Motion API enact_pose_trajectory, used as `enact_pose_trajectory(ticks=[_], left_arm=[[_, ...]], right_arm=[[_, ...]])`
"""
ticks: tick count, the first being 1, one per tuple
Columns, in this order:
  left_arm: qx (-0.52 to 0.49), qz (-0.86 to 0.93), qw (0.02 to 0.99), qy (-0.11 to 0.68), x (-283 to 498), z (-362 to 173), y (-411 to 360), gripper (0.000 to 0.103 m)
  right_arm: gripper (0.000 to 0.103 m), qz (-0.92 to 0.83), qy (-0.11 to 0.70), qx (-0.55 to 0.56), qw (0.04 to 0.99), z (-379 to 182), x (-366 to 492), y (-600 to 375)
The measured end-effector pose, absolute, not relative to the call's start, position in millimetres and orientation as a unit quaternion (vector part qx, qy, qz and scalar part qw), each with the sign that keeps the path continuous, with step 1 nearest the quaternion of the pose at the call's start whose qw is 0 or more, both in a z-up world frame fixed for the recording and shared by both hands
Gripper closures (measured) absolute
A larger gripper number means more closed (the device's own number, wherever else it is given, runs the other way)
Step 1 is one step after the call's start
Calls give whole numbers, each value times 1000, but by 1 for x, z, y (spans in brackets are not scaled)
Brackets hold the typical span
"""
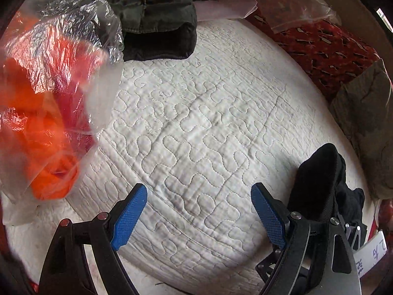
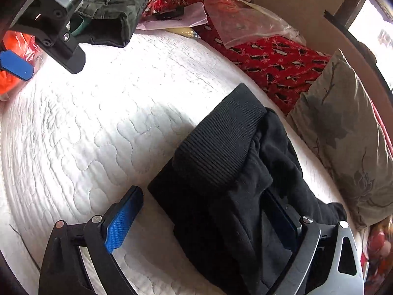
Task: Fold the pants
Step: 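Grasp the folded pants with the right gripper and lift them toward the left gripper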
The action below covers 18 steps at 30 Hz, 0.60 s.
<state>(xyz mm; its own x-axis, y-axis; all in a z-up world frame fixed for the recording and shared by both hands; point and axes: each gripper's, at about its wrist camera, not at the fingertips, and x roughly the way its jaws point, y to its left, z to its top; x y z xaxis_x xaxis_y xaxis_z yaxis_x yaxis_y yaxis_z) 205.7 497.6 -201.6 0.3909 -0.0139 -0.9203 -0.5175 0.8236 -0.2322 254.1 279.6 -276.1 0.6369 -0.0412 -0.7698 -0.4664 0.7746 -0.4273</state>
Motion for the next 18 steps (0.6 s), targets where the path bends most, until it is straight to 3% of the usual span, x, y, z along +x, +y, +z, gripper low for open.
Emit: enact_pose_trajectory(ticks=[3, 5, 10, 13, 18], left_arm=[[-261, 157, 787, 536, 209, -210, 500, 16], [-258, 155, 787, 539, 215, -213, 497, 16], [-263, 95, 791, 544, 253, -215, 472, 16], [-272, 7, 789, 550, 290, -214, 446, 16], [-302, -75, 749, 585, 349, -236, 430, 16]], right_arm=[[20, 139, 399, -310, 852, -276, 263, 274], [39, 151, 397, -301, 854, -269, 264, 266], [71, 181, 408, -192, 874, -230, 266, 222], [78, 191, 404, -154, 881, -217, 260, 203], [81, 197, 410, -133, 881, -217, 255, 196]])
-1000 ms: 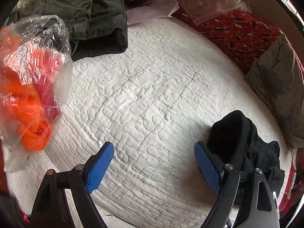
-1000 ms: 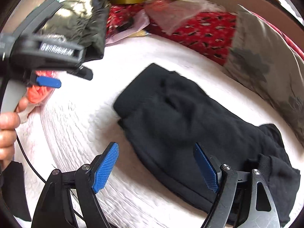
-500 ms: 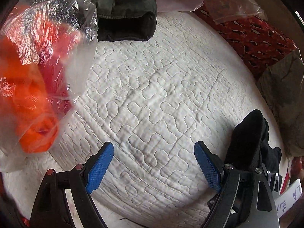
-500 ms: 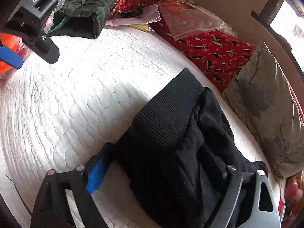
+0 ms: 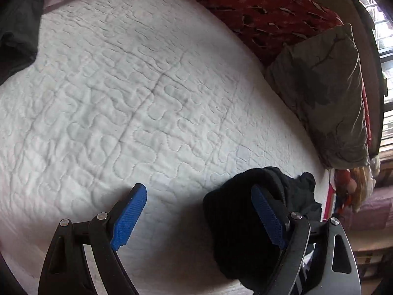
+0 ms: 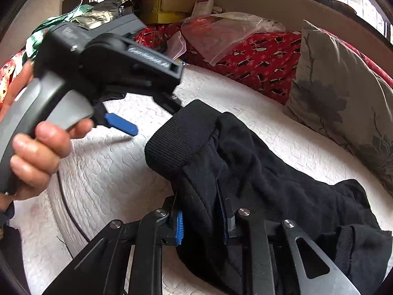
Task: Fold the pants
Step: 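Grasp the folded pants with the right gripper and lift them toward the left gripper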
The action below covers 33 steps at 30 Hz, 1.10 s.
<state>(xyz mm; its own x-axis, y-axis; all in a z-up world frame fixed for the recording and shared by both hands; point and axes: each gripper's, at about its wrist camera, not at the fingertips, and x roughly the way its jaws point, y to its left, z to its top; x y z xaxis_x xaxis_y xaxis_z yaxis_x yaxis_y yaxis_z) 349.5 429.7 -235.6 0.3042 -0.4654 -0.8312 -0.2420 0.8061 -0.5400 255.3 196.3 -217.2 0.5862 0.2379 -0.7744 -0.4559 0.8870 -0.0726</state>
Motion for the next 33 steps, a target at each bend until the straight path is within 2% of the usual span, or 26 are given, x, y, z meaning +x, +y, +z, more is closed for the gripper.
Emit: enact_pose_trajectory(ticks=[4, 6, 7, 8, 10, 16, 21, 23, 26, 33], left_arm=[[-315, -95, 725, 605, 372, -252, 433, 14], [-308, -108, 723, 608, 377, -250, 433, 13], [-302, -113, 722, 613, 380, -251, 434, 13], [-299, -120, 721, 614, 382, -252, 435, 13], [-295, -135, 724, 609, 383, -251, 437, 13], [-253, -163, 726, 618, 387, -247, 420, 8], [-243, -211, 707, 630, 399, -249, 397, 9], [-268, -234, 714, 603, 392, -245, 404, 12], [-319, -271, 721, 552, 378, -244, 432, 9], [-284, -328, 728, 530, 369, -244, 431, 9]], right_arm=[[80, 195, 410, -126, 882, -222, 259, 198], [75, 199, 412, -117, 881, -225, 258, 198], [66, 200, 413, -109, 882, -225, 259, 197], [48, 199, 414, -103, 882, -225, 258, 196], [34, 188, 414, -106, 884, -228, 254, 197], [23, 174, 381, -206, 884, -252, 231, 224], [19, 164, 371, -215, 888, -258, 229, 231], [16, 166, 373, -215, 887, -258, 229, 232], [15, 169, 375, -210, 887, -258, 230, 231], [7, 166, 376, -216, 886, -263, 232, 236]])
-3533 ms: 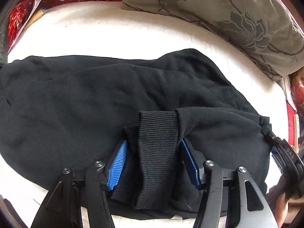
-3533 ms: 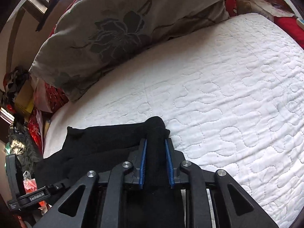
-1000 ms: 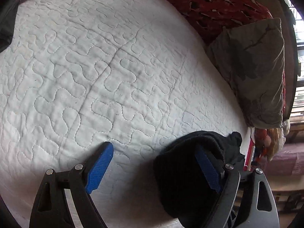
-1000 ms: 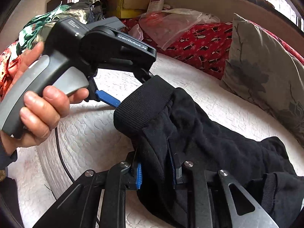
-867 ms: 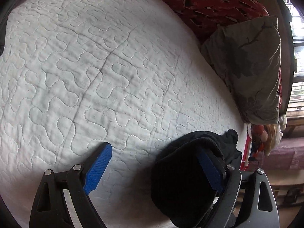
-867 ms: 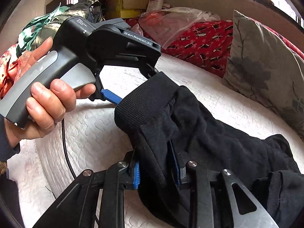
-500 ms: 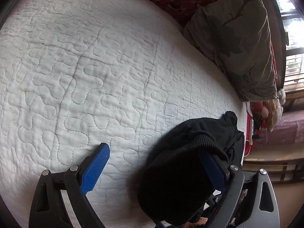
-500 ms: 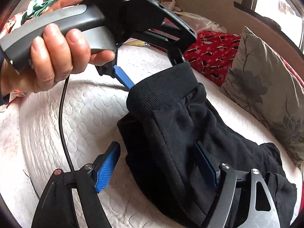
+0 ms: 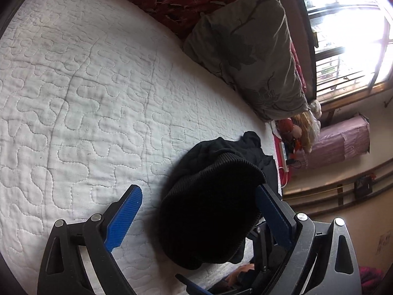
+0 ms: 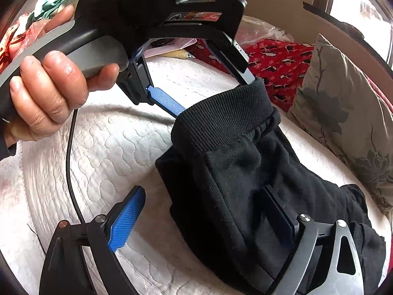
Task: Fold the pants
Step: 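Grasp the folded pants with the right gripper and lift them toward the left gripper, then grasp the bundle with the left gripper while the right gripper holds the ribbed cuff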
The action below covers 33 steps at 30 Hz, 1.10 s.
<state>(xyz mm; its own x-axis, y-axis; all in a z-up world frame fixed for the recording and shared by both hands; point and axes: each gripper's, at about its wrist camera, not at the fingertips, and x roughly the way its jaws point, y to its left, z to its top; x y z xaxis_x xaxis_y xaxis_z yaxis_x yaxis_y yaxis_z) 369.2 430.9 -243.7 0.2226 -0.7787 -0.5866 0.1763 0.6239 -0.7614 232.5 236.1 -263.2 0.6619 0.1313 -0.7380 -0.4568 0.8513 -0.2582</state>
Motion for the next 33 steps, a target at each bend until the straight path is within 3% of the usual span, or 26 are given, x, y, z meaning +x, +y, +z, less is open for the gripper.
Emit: enact_pose_trajectory(ticks=[7, 13, 19, 21, 23, 24, 28, 33], left_arm=[[-197, -357, 771, 489, 345, -220, 409, 1], [-159, -274, 741, 592, 379, -264, 394, 1], [-134, -258, 740, 606, 395, -273, 364, 2], [-117, -239, 755, 600, 391, -270, 358, 14], [-156, -234, 742, 609, 387, -266, 368, 69], [-215, -237, 718, 618, 388, -269, 378, 77], [-297, -202, 702, 615, 375, -248, 386, 82], [-337, -192, 698, 602, 352, -202, 366, 83]], right_arm=[[4, 164, 376, -224, 884, -265, 228, 242], [3, 157, 373, -227, 886, -266, 227, 246], [4, 146, 360, -258, 884, -272, 225, 255], [12, 150, 353, -268, 883, -271, 227, 255], [39, 154, 359, -261, 883, -266, 234, 247], [44, 166, 367, -237, 884, -260, 238, 239], [66, 201, 406, -133, 882, -227, 250, 210], [72, 221, 411, -32, 884, -192, 237, 173]])
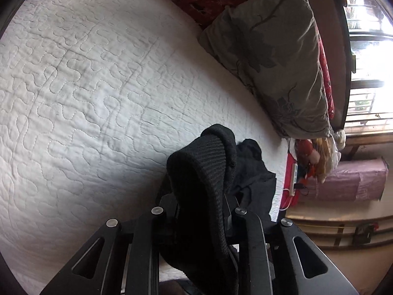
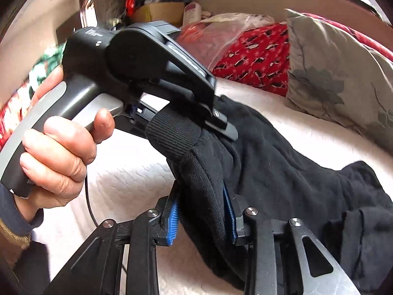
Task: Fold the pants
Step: 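Grasp the bundle with the left gripper while the right gripper holds the ribbed cuff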
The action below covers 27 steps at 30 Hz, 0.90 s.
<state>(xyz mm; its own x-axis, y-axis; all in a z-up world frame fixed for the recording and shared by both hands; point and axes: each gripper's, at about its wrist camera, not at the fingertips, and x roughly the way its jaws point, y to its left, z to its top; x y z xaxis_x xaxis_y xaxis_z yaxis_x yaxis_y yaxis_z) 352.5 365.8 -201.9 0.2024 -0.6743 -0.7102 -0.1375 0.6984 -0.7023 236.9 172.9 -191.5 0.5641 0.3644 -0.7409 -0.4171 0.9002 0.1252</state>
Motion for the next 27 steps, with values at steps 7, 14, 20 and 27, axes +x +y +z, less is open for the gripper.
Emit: enact_pose_trajectory(ticks=[7, 14, 20, 27], left_arm=[[-319, -177, 716, 595, 324, -149, 304, 83], [-269, -190, 728, 602, 304, -101, 205, 83], [-195, -199, 723, 633, 328, -123, 45, 83], [-118, -197, 693, 683, 352, -207, -114, 82]], right_arm=[[75, 219, 396, 47, 890, -157, 215, 113], [76, 204, 376, 131, 894, -136, 204, 33], [77, 161, 366, 254, 881, -141, 186, -75], [77, 72, 364, 399, 838, -196, 165, -211]])
